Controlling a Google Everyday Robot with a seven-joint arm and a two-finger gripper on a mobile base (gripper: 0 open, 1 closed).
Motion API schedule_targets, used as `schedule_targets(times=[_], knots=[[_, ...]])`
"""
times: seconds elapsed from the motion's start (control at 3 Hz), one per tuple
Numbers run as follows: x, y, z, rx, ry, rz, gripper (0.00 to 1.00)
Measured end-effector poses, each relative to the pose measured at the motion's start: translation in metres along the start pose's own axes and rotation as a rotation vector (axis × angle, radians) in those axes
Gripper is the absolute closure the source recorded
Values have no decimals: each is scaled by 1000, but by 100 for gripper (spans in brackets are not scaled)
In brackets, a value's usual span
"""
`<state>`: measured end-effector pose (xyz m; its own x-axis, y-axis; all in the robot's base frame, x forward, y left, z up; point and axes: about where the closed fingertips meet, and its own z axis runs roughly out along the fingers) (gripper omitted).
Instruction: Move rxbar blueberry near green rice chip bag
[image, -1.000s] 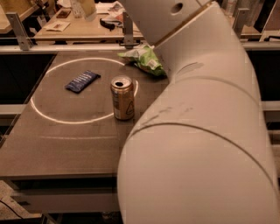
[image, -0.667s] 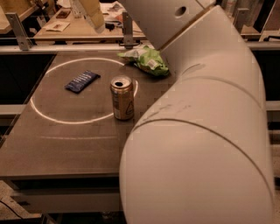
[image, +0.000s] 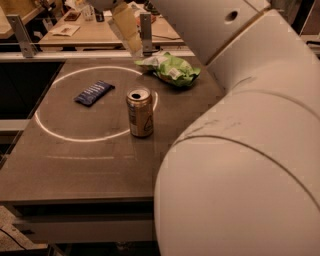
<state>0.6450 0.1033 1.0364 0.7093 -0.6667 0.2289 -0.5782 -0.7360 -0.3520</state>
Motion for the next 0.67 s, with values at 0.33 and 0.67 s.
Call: schedule_targets(times=[0.33,0.67], knots=[[-7,10,9,-40,-12,-12,0],[-17,19,-2,9,-42,21,0]])
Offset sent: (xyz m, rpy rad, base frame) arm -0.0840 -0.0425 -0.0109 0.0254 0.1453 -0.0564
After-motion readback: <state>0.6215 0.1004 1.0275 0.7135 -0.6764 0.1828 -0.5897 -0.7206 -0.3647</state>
